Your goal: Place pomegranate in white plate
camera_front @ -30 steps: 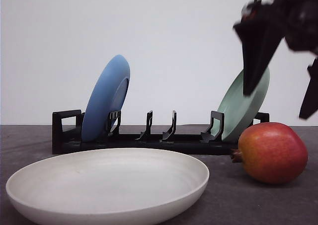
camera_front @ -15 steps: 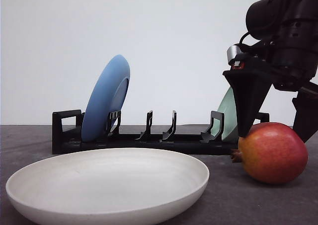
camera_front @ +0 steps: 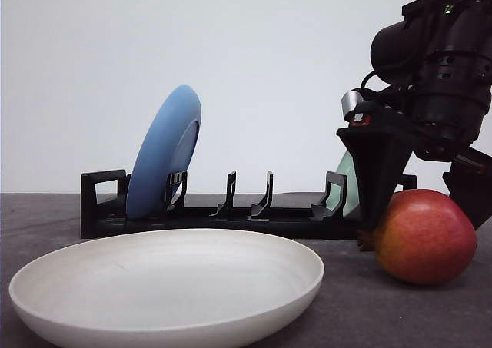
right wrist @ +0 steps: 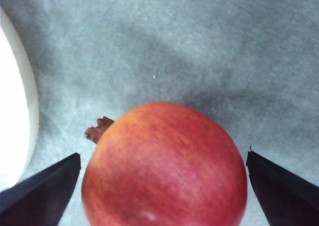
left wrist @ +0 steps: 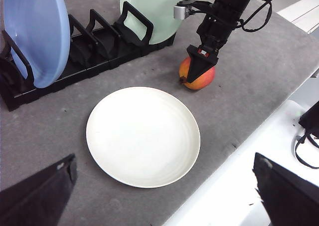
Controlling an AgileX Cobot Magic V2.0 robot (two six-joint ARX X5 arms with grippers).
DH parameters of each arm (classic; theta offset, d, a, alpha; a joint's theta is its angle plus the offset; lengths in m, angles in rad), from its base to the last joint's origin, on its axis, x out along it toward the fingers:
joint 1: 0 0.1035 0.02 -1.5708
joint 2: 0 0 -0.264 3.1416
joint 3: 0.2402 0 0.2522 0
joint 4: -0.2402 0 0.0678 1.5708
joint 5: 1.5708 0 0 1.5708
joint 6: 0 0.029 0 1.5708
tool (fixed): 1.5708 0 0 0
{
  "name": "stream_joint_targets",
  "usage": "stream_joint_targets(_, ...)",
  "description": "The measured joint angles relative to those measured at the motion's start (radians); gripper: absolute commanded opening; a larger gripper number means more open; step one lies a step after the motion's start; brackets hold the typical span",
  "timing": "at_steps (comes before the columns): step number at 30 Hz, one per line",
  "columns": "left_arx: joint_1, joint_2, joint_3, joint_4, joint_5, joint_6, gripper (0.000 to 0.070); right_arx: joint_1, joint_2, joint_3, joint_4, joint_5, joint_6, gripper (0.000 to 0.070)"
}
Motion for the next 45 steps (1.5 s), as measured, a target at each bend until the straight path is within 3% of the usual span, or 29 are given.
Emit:
stream_joint_targets(4,0.0,0.0,0.0,0.0,0.0,0.0,0.07,0.0,0.0,0.001,-0.016,-0.003,0.0,0.0432)
stream_joint_targets(11,0.0,0.0,0.0,0.0,0.0,0.0,0.07,0.0,0.002,0.026,-0.058,-0.02,0.001,0.0427)
stream_joint_targets(17,0.0,0.0,0.0,0.001,-0.001,0.0,0.07,0.026,0.003,0.157,-0.132,-0.047,0.018,0.0427)
stream_joint_targets(22,0.0,0.0,0.0,0.005,-0.005,0.0,0.07,0.145,0.003,0.226,-0.123,-0.049,0.057,0.0427)
stream_joint_targets(33,0.0,0.0,0.0,0.006,-0.014,-0.017,0.07,0.482,0.076,0.228,0.117,-0.019,0.146,0.0428)
stream_joint_targets(45,0.0,0.0,0.0,0.008,-0.031,-0.038,0.07,0.527,0.197,0.228,0.178,-0.017,0.174,0.0429)
